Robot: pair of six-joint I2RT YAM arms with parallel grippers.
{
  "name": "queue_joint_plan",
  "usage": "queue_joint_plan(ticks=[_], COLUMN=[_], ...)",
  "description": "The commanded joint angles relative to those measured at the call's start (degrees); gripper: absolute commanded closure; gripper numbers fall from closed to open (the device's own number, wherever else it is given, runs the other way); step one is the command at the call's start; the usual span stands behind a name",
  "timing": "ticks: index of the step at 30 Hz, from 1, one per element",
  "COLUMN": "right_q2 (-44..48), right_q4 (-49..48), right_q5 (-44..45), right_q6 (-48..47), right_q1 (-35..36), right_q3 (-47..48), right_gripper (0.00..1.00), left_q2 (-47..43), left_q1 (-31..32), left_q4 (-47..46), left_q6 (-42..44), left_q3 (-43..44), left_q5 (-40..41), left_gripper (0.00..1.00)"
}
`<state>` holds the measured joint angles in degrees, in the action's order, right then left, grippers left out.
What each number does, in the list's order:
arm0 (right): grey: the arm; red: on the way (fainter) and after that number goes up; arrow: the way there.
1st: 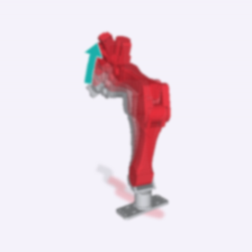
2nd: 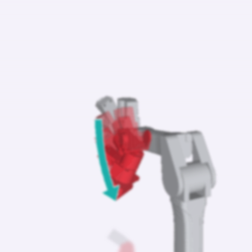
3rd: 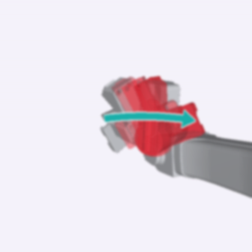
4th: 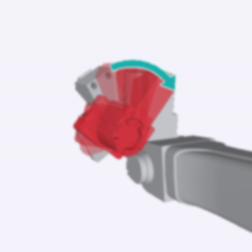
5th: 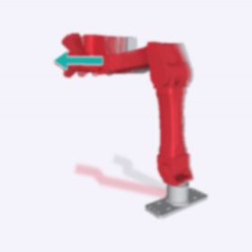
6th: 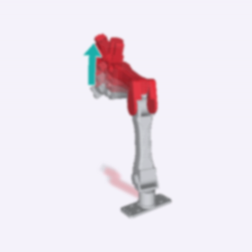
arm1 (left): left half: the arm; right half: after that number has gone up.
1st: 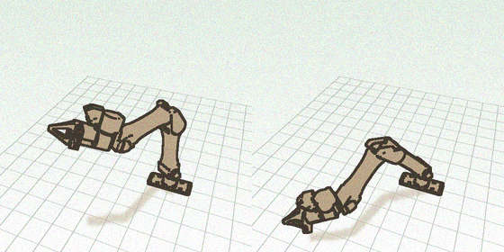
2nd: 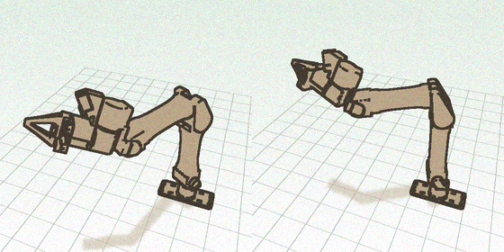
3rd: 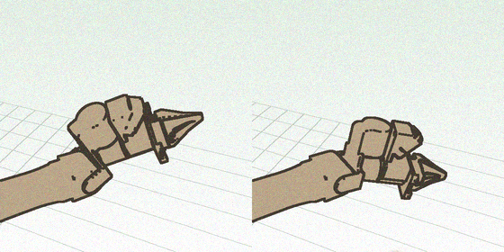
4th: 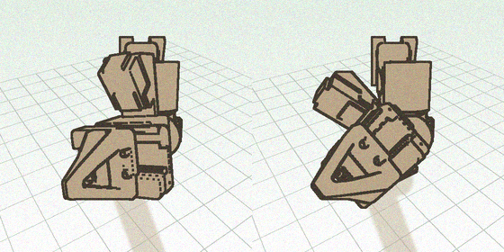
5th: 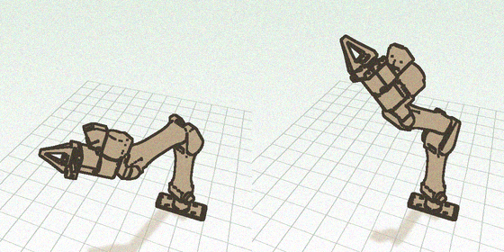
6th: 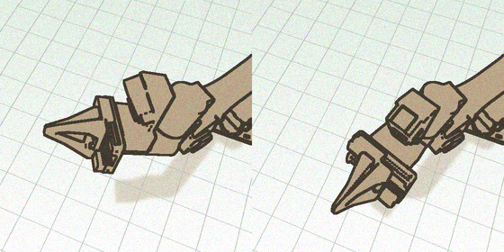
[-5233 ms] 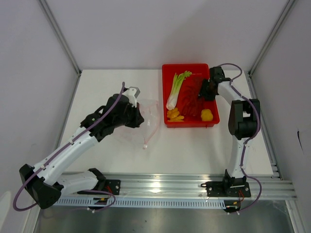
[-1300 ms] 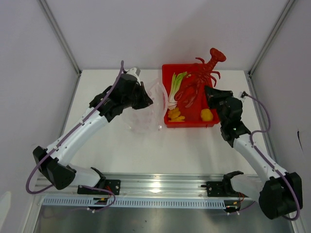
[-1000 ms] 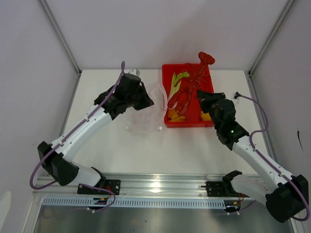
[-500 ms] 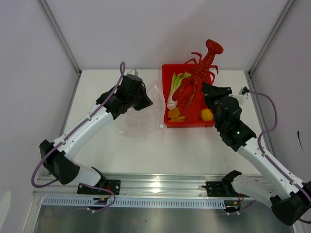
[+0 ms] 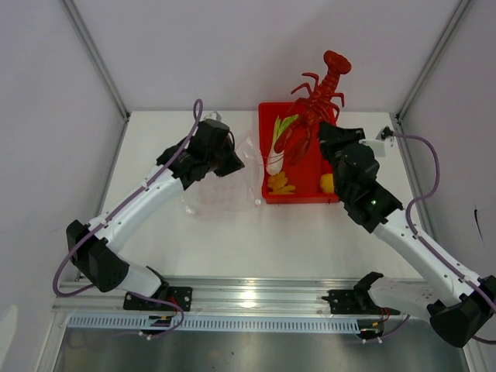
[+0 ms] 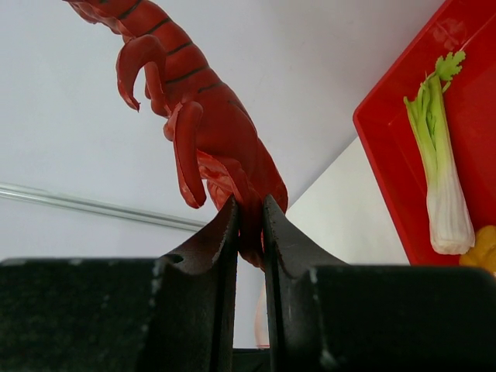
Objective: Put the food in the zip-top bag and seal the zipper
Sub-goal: Place the fake lobster in the zipper food storage bag.
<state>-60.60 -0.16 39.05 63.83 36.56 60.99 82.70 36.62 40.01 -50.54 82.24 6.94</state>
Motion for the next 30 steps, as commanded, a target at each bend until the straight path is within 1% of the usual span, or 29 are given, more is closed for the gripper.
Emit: queue_joint_plan(ticks=[1,9,23,27,30], right_q2=[-1.0,-4.3,-8.4,-8.0,-7.5], right_q4=[-4.8,-10.4,-14.7,-16.7,-15.8], right_q5=[5.5,11.2,11.8,13.9,15.1], right_q6=[-2.5,-8.4,-7.8,-10.0,-10.1], right_q1=[2.1,7.7,11.3,13.7,14.6], right_q3=[3.3,3.4,1.6,0.4,0.3], right_gripper=[1.0,1.0,1.0,1.0,1.0], left_q2=[-0.9,-0.6,-1.9,-1.4,-0.7], left_q1=[0.4,0.6,0.5,0.6,0.5], left_q4=[-1.0,-0.7,-1.5,-1.2,-0.9], left_q6=[-1.5,-3.2,-5.0,-6.1,-8.2], left_q3=[1.3,1.8,2.7,3.5,3.7], left_q5=[-0.2,-2.3,-6.1,-6.5,-8.3], left_gripper=[0.99,1.0,1.0,0.99,0.99])
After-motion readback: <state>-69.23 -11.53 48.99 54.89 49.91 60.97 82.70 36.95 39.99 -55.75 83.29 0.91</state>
